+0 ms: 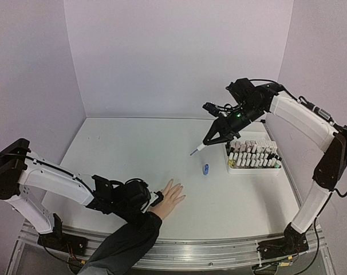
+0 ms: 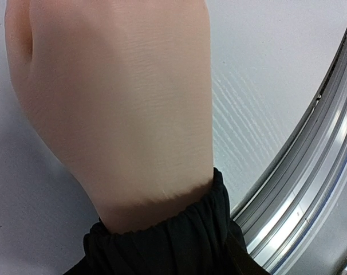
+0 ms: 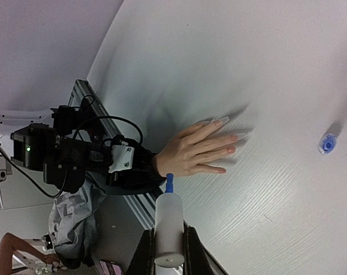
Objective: Paint the nails
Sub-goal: Grasp the hand at the center of the board.
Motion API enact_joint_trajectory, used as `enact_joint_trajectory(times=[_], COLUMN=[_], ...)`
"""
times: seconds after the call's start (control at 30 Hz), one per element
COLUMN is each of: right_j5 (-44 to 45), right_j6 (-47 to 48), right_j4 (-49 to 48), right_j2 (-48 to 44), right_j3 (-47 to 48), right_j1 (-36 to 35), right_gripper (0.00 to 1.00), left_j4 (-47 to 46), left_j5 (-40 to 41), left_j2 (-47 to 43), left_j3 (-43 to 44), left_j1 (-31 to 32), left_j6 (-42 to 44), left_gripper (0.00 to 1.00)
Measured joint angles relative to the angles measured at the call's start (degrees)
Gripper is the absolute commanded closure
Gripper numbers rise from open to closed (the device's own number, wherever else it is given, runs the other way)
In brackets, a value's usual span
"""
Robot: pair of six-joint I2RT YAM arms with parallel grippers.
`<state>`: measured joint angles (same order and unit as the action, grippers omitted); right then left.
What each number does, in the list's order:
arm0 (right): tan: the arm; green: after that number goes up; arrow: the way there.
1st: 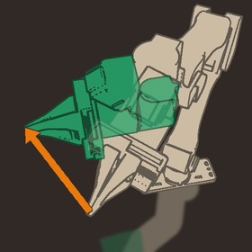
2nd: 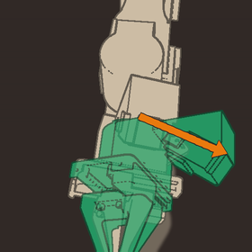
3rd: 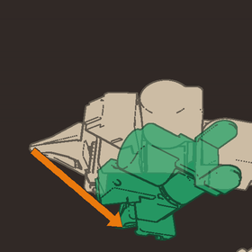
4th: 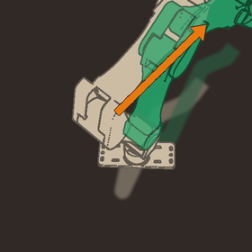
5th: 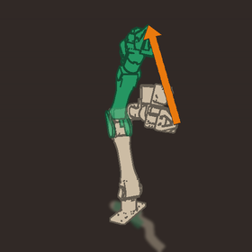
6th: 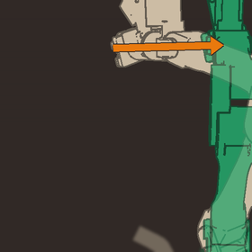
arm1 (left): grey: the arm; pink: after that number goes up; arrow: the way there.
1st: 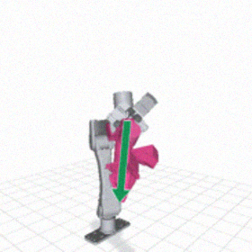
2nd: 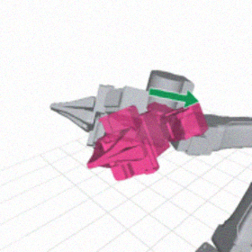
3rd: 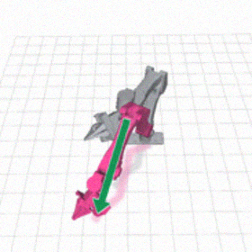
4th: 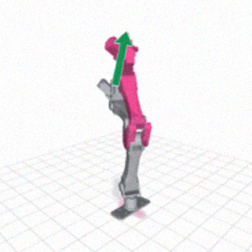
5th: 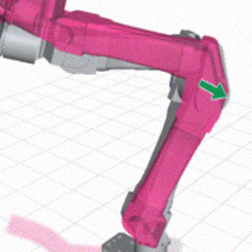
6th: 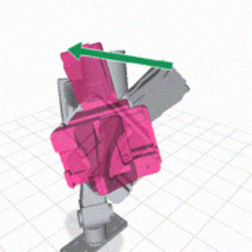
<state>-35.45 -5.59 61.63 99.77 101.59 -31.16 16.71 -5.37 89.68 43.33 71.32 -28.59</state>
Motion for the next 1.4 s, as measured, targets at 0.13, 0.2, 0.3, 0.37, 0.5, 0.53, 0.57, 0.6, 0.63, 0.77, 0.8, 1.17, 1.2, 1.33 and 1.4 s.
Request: enact_joint_trajectory(times=[0.13,0.2,0.3,0.37,0.5,0.53,0.57,0.6,0.63,0.77,0.8,1.17,1.2,1.33,1.4], right_j5=[-4.2,-5.1,-5.5,-6.1,-4.5,-4.0,-3.5,-3.1,-2.7,-2.1,-2.2,-4.8,-5.0,-5.3,-5.2], right_j6=[1.9,2.7,3.3,3.7,5.6,6.2,6.8,7.4,8.0,10.1,10.5,15.7,16.2,17.7,18.5], right_j4=[-3.5,-4.9,-6.2,-7.0,-6.8,-6.6,-6.5,-6.3,-6.0,-5.2,-5.0,-4.6,-4.6,-4.6,-4.6], right_j2=[-0.6,-0.3,1.0,2.5,4.7,5.2,5.8,6.5,7.1,11.2,12.6,17.5,17.5,18.4,19.0], right_j3=[-3.6,-3.9,-2.6,-1.4,-0.9,-0.8,-0.6,-0.5,-0.1,2.6,3.7,5.3,5.3,5.2,4.9], right_j1=[-0.2,-0.5,-1.4,-2.0,-3.1,-3.4,-3.7,-4.0,-4.3,-5.0,-5.1,-5.2,-5.2,-5.2,-5.2], right_gripper=[1.0,1.0,1.0,1.0,1.0,1.0,1.0,1.0,1.0,1.0,1.0,1.0,1.0,1.0,1.0], left_j4=[-1.3,-1.6,-1.8,-1.8,-1.9,-2.0,-2.0,-2.0,-2.0,-2.0,-2.1,-3.0,-3.2,-3.3,-3.3], left_j5=[1.4,1.7,1.6,1.6,1.6,1.6,1.6,1.6,1.6,1.5,1.5,0.9,0.9,0.9,0.9], left_j2=[-2.7,-3.0,-3.1,-3.2,-3.6,-3.6,-3.6,-3.6,-3.6,-3.6,-3.5,-2.7,-2.7,-2.6,-2.6], left_j3=[-3.0,-3.3,-3.4,-3.4,-3.8,-3.8,-3.8,-3.8,-3.8,-3.8,-3.8,-3.6,-3.6,-3.5,-3.5], left_j1=[0.3,0.4,0.5,0.5,0.5,0.5,0.5,0.5,0.5,0.5,0.5,0.6,0.6,0.6,0.6], left_j6=[0.2,0.6,1.3,1.7,2.2,2.2,2.2,2.3,2.4,2.9,3.0,3.3,3.3,3.3,3.3], left_gripper=[1.0,1.0,1.0,1.0,1.0,1.0,1.0,1.0,1.0,1.0,1.0,1.0,1.0,1.0,1.0])
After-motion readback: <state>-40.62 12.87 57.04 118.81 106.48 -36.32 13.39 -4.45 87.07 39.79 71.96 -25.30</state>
